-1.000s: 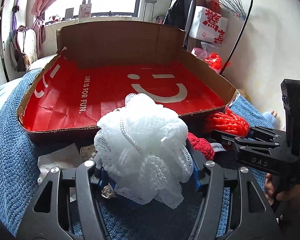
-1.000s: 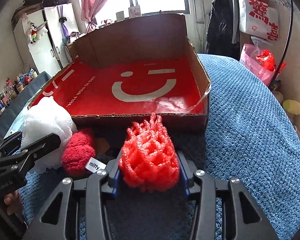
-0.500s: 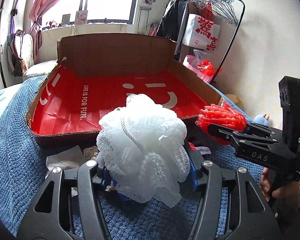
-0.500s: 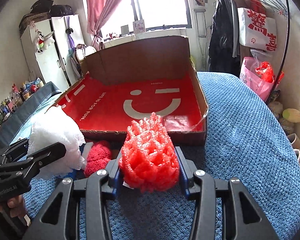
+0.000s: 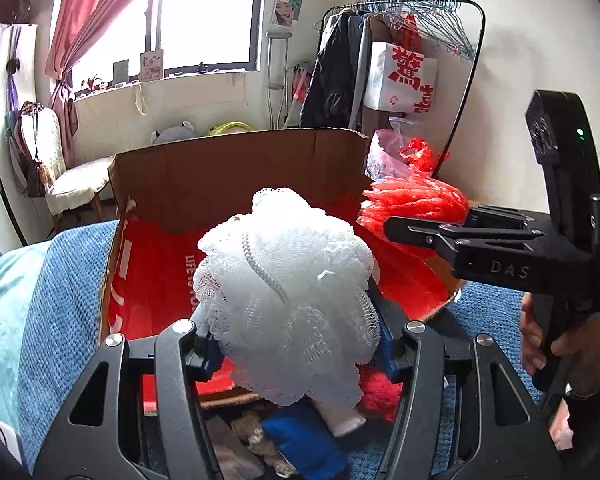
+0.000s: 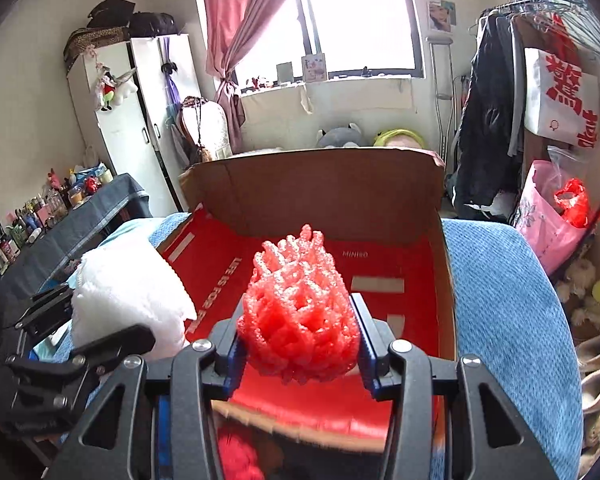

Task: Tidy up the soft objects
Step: 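Carry both items into the red-lined box and open both tools to release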

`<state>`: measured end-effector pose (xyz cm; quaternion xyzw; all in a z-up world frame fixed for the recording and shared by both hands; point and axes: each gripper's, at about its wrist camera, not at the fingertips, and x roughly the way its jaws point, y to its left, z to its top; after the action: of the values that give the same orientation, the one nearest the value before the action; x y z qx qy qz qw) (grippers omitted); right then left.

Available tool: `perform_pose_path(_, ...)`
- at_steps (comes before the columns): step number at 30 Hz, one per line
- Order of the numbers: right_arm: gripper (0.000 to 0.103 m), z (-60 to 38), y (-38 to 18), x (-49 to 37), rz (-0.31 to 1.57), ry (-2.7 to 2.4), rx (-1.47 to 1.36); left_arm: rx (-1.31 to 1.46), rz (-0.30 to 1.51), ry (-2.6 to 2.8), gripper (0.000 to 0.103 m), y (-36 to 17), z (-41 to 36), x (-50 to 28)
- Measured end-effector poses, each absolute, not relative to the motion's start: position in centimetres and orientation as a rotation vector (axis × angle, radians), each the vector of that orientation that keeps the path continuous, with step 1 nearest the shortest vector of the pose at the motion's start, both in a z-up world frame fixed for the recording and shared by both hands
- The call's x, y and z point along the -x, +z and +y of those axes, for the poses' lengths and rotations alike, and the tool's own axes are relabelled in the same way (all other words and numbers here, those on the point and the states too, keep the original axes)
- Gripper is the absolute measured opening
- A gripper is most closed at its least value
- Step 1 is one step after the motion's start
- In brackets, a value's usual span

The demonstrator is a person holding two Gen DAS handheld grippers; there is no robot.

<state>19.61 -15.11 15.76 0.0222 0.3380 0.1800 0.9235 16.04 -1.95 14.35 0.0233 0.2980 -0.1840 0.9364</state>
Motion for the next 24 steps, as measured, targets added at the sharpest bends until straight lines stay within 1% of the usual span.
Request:
perform_pose_path(4, 0.049, -14.1, 15.4, -24.5, 0.769, 0.359, -0.067, -0.093, 0.617, -0.344, 0.056, 15.0, -1.9, -19.7)
perform_pose_path(10, 0.049, -12.7, 12.8, -30.0, 0.879, 0.301, -0.079, -0.128, 0.647, -0.309, 0.056, 14.8, -1.9, -25.3)
perform_pose_path(14, 0.049, -11.9, 11.1, -32.3, 0.938, 0.273, -0.079, -0.148, 0.679, -0.304, 0.056, 13.8, -2.4, -28.4)
perform_pose_path(24, 0.049, -10.8, 9.7, -36.7, 0.999, 0.217, -0.029, -0.130, 0.797, -0.285, 0.056, 10.2, -3.1, -35.2)
